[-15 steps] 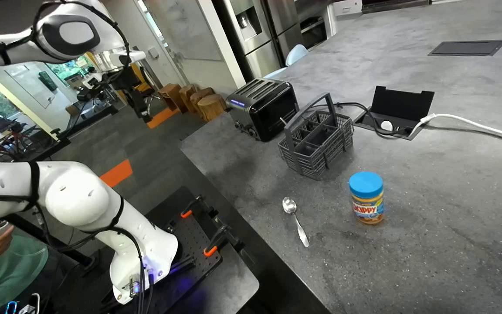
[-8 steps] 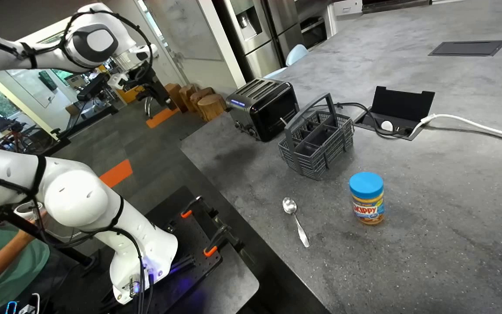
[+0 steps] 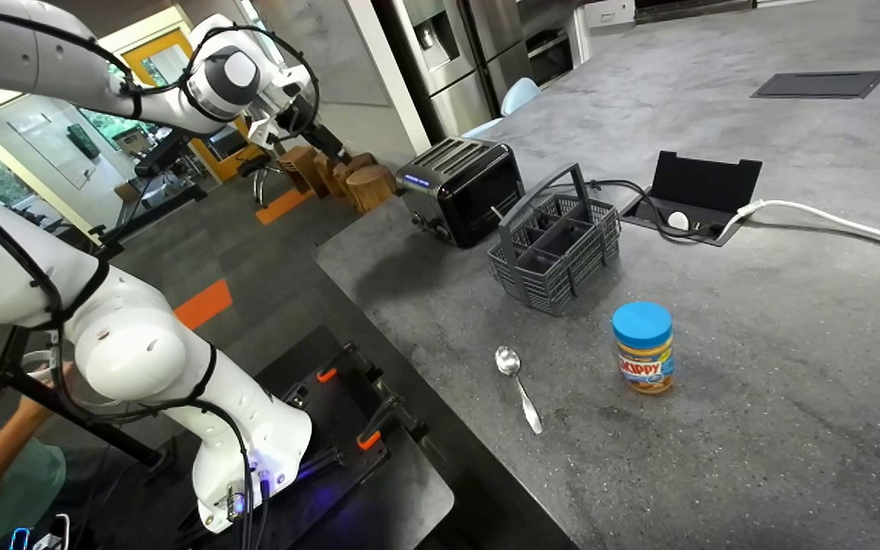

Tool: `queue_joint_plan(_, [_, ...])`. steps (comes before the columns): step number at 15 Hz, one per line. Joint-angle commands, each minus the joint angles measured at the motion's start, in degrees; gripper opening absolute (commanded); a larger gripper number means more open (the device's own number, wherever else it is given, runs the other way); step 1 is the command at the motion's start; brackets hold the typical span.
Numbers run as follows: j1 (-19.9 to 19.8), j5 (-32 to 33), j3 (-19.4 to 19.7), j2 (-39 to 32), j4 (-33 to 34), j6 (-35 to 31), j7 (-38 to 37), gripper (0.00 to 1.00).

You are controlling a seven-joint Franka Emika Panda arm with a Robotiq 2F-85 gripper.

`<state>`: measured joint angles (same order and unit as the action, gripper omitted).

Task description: Push the left lever on the toaster downwards

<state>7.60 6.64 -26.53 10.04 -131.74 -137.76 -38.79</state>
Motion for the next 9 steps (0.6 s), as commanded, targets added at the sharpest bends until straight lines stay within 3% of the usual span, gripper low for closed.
queue_joint_plan(1, [2.7,0.6,2.4,-1.4,0.9,-0.1,-0.4,1.0])
queue_joint_plan(6, [3.9,0.5,2.6,-2.9,2.1,-0.1,-0.3,1.0])
queue_joint_plan(8, [3.5,3.3,2.5,-5.7,4.2,0.3,-4.9,1.0])
queue_joint_plan(9, [3.5,5.2,2.5,-7.6,5.7,0.7,-7.3,0.75])
